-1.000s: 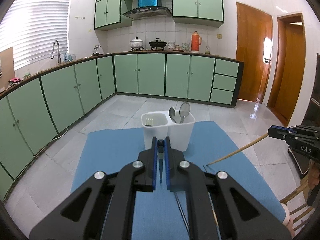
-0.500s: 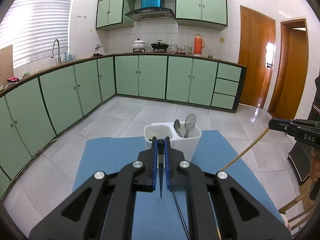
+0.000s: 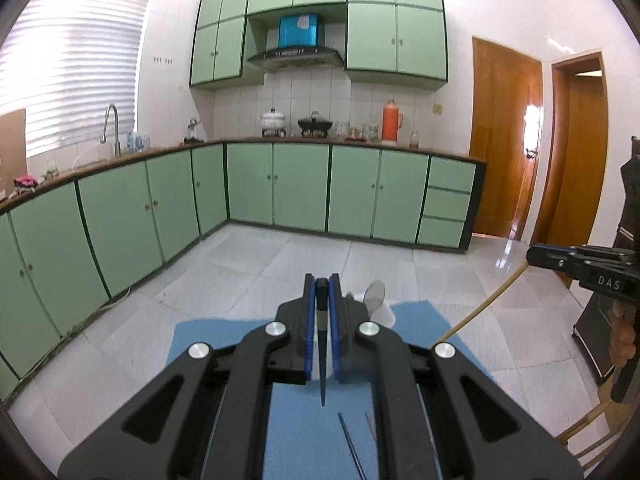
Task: Organize utensils
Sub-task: 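Lift the black chopstick toward the holder with the left tool while the right lifts the wooden one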
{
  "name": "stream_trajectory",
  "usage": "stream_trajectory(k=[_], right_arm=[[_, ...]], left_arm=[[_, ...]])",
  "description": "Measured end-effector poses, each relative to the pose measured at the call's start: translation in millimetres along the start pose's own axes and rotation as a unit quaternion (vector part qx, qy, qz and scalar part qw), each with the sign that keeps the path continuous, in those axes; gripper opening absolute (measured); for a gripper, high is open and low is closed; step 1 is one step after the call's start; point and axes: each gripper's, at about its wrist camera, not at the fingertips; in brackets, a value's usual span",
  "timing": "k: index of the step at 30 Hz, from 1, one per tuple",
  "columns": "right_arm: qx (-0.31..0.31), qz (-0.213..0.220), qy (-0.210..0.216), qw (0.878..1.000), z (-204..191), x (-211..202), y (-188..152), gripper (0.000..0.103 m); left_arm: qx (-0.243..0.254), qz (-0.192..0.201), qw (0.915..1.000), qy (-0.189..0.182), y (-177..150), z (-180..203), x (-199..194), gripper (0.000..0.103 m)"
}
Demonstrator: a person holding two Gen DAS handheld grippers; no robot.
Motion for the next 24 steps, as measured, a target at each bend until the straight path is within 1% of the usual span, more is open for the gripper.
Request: stream_trajectory(k=[5, 8, 11, 13, 16, 18, 20, 22, 24], right_arm=[[-0.006, 0.026, 0.006, 1.0, -5, -5, 24, 0.007], [-0.009, 0.037, 0.01, 0.999, -8, 0, 39, 0.007], [-0.01, 0.043, 0.011, 0.999, -10, 9, 51, 0.007], [-0.01, 0.041, 0.013, 0.999, -10, 21, 58, 0.007], [-0.012, 0.034, 0.006, 0.999, -9, 44, 59, 0.007], [-0.002, 0.021, 0.008, 1.0, -4, 64, 57, 0.007], [0.007, 0.008, 0.01, 1.0, -1, 81, 52, 0.007], [0.012, -0.003, 0.007, 1.0, 3, 95, 46, 0.007], [0.018, -0.013, 0.007, 1.0, 5, 107, 39, 0.007]], left_arm=[[-0.008, 0.045, 0.999, -0.001, 33, 1, -11, 0.006], [-0.011, 0.071, 0.9974, -0.002, 54, 6, -11, 0.006], [-0.011, 0.089, 0.9959, 0.001, 70, 13, -1, 0.006], [-0.014, 0.093, 0.9956, 0.004, 74, 17, 12, 0.006], [-0.016, 0.093, 0.9955, 0.009, 74, 24, 33, 0.006], [-0.02, 0.087, 0.9959, 0.016, 69, 27, 52, 0.006], [-0.02, 0.07, 0.9971, 0.021, 62, 30, 69, 0.006], [-0.016, 0.044, 0.9985, 0.029, 53, 33, 91, 0.006], [-0.017, 0.029, 0.9989, 0.033, 45, 30, 104, 0.006]])
Point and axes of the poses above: each gripper's, at about its wrist camera, not at the fingertips, and x roughly the way its jaws point, z to its right, y to its top, and after that the axes turned 8 degrees about y, right-handed
